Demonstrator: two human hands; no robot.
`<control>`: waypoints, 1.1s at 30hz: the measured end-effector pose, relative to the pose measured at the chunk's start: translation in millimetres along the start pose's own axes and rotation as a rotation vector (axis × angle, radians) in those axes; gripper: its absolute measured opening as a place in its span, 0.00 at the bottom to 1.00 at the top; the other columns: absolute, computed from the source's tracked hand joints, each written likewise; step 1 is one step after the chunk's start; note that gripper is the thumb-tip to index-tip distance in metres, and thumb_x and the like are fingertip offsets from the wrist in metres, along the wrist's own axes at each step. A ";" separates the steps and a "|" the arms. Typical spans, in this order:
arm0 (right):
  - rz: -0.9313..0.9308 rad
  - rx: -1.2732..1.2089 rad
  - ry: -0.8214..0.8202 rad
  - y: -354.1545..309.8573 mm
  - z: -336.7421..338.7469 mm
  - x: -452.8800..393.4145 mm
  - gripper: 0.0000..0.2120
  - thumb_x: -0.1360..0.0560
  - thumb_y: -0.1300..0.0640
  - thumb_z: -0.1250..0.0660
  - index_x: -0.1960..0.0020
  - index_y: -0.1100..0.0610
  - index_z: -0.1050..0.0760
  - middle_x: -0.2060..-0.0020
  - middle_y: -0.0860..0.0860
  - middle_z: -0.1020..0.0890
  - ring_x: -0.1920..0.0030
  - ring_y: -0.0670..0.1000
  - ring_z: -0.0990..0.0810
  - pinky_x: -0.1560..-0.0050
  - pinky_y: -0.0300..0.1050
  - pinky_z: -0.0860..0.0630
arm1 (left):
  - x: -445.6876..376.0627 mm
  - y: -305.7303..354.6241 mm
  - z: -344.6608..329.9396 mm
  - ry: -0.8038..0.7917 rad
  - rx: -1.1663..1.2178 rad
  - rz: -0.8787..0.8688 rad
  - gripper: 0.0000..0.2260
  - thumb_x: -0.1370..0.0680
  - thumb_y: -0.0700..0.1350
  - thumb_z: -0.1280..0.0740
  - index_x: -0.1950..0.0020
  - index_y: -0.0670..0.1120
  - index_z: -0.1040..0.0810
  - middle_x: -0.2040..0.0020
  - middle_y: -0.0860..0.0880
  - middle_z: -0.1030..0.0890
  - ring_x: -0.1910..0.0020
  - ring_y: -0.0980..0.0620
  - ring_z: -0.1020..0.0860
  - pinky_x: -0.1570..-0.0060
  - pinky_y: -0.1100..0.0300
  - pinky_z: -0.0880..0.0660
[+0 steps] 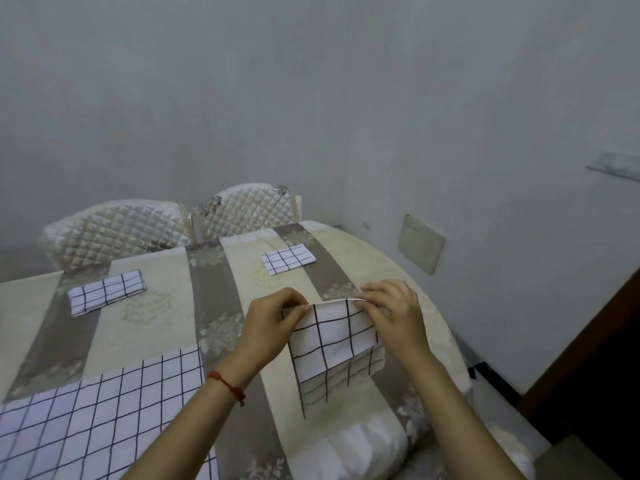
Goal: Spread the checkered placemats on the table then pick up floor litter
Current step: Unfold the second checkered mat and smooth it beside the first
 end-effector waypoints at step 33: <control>-0.330 -0.248 -0.414 39.1 81.7 -17.0 0.07 0.29 0.55 0.31 0.65 0.55 0.21 0.71 0.44 0.22 0.67 0.42 0.27 0.61 0.39 0.30 | -31.8 71.9 10.0 0.076 0.111 0.107 0.07 0.28 0.44 0.29 0.65 0.54 0.21 0.68 0.58 0.18 0.64 0.61 0.21 0.61 0.66 0.26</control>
Point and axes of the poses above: each hand's wrist, its own x-axis away from the middle knuckle, its own z-axis out of the back of the hand, y = z × x, the point moved 9 cm from there along -x, towards the middle knuckle
